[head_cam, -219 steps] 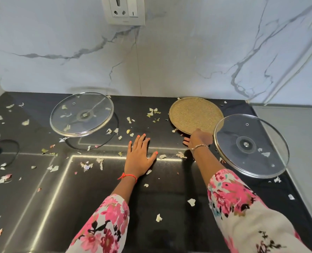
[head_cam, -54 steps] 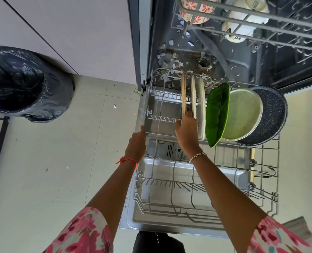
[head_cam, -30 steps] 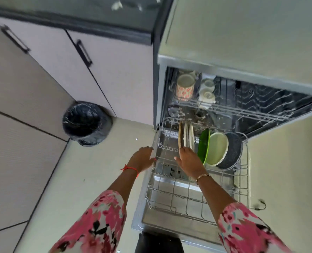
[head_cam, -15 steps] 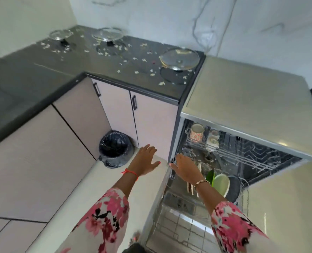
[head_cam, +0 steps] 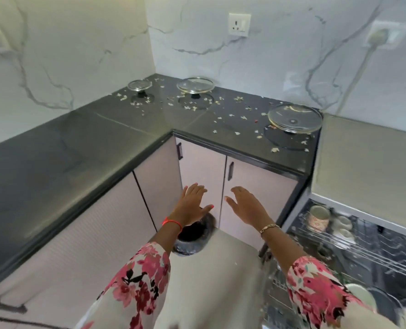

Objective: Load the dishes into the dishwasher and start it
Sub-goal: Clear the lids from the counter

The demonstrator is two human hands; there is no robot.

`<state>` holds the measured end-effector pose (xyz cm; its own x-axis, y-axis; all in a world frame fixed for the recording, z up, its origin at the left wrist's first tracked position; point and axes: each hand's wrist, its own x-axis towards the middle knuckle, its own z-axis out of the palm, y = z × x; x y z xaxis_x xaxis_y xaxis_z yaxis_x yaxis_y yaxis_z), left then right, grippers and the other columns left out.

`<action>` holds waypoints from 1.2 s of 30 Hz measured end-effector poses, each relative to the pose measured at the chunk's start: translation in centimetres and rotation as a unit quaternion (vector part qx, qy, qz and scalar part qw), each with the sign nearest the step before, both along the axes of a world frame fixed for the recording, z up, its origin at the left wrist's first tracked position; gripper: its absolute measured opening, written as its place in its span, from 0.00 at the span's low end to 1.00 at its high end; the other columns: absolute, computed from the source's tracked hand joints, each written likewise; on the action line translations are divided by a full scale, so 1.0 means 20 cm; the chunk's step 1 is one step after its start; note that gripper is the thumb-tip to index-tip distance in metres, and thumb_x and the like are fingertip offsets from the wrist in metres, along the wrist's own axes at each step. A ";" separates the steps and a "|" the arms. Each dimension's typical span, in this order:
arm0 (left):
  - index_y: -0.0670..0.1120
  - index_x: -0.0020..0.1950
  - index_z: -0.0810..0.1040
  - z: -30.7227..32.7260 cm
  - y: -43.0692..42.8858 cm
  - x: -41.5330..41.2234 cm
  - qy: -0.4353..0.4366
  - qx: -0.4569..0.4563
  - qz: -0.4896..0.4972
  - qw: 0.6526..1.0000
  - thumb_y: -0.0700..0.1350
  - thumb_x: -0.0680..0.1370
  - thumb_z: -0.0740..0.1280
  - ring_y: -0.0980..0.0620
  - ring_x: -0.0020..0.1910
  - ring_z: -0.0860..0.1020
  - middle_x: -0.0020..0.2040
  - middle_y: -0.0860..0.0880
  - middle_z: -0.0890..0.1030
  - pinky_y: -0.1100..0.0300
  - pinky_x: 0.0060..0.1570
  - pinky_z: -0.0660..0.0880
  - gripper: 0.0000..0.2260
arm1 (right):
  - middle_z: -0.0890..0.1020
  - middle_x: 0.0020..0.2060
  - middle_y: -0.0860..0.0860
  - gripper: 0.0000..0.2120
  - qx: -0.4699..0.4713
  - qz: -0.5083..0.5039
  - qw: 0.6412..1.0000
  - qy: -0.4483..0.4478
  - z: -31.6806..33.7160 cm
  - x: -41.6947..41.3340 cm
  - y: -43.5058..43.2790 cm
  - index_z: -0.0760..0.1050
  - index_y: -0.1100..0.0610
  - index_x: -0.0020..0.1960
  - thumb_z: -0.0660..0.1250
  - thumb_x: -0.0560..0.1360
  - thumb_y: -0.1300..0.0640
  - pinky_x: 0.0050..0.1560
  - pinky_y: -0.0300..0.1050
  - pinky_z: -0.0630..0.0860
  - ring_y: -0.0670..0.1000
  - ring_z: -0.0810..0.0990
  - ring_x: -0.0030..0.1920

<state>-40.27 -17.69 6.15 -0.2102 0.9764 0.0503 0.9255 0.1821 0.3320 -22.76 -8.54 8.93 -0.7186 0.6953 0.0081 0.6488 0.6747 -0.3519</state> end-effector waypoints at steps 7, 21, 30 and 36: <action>0.43 0.70 0.65 0.15 0.08 -0.63 0.028 0.029 0.014 0.999 0.56 0.77 0.61 0.47 0.73 0.57 0.71 0.46 0.65 0.53 0.71 0.50 0.25 | 0.73 0.63 0.58 0.22 -0.021 -0.045 0.998 0.034 0.09 -0.57 0.09 0.67 0.63 0.66 0.54 0.80 0.49 0.63 0.50 0.70 0.58 0.72 0.63; 0.45 0.69 0.66 0.22 0.84 -1.46 0.019 0.077 0.050 0.996 0.55 0.78 0.61 0.47 0.73 0.57 0.70 0.47 0.66 0.53 0.71 0.50 0.23 | 0.74 0.56 0.61 0.19 -0.041 -0.062 0.992 0.099 0.21 -1.39 0.96 0.70 0.66 0.59 0.54 0.81 0.51 0.58 0.51 0.69 0.60 0.73 0.57; 0.45 0.71 0.64 0.13 1.65 -1.89 -0.021 0.026 0.098 0.995 0.57 0.77 0.60 0.49 0.75 0.52 0.74 0.47 0.61 0.51 0.73 0.48 0.26 | 0.75 0.52 0.59 0.18 -0.090 -0.098 0.983 0.128 0.20 -1.84 1.85 0.71 0.65 0.56 0.56 0.80 0.49 0.54 0.51 0.68 0.59 0.73 0.56; 0.46 0.73 0.60 0.00 2.01 -2.09 -0.041 -0.014 0.117 0.992 0.64 0.75 0.58 0.50 0.75 0.50 0.76 0.48 0.56 0.49 0.74 0.47 0.33 | 0.75 0.46 0.58 0.19 -0.344 -0.271 0.832 0.339 0.17 -2.11 2.32 0.65 0.63 0.54 0.64 0.76 0.48 0.44 0.57 0.79 0.57 0.78 0.43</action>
<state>-82.00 22.47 6.11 -0.4342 0.9008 -0.0023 0.8269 0.3996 0.3956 -64.89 37.90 12.26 -0.2900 0.9235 -0.2510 0.2872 -0.1663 -0.9433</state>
